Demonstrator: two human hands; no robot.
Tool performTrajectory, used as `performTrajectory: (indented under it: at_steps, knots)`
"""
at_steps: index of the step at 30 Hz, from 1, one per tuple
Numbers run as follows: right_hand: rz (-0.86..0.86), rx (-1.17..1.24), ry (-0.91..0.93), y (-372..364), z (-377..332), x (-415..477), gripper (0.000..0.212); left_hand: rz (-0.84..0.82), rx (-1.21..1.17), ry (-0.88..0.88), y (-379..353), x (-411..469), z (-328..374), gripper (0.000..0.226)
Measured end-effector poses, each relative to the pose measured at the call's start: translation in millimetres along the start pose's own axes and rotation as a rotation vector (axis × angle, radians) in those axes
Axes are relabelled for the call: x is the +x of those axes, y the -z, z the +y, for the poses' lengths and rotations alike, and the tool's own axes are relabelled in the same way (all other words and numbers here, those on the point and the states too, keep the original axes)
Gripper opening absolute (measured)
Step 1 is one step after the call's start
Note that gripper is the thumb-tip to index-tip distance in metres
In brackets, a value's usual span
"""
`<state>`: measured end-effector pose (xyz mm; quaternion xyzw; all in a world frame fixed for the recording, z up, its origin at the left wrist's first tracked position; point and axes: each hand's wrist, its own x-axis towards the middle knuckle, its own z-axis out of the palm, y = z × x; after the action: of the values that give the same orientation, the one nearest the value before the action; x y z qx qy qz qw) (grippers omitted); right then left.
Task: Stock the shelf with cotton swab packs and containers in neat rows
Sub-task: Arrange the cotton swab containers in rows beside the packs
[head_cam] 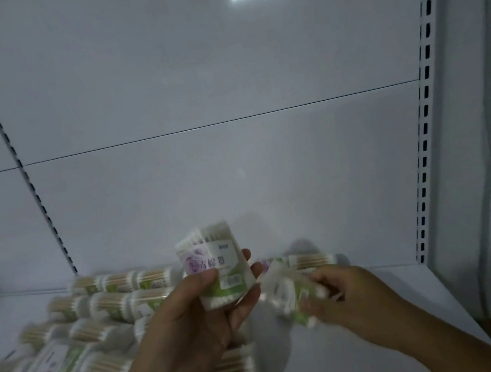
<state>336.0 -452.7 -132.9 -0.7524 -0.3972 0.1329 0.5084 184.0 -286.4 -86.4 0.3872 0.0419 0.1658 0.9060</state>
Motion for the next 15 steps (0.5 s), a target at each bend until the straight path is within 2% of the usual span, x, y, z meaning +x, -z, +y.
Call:
performTrajectory:
  at_steps: [3,6,10,12,15]
  knots:
    - [0.003,0.389,-0.07,4.5,-7.6,-0.6,0.036,0.03,0.04,-0.034,-3.5,0.8,-0.3,0.091]
    - [0.029,0.592,-0.058,0.2,-12.6,-2.3,0.046,-0.004,0.203,0.094,-8.3,0.7,-10.9,0.09]
    - [0.054,0.484,0.035,-4.1,-15.5,-3.7,0.062,-0.237,0.227,0.26,-16.2,-3.4,-24.0,0.086]
    - [0.048,0.439,0.053,-3.8,-14.8,-4.6,0.064,-0.313,0.188,0.264,-17.3,-4.4,-25.8,0.084]
    - [-0.018,0.383,0.084,-4.2,-14.3,-7.2,0.067,-0.331,0.157,0.22,-18.5,-4.4,-28.1,0.08]
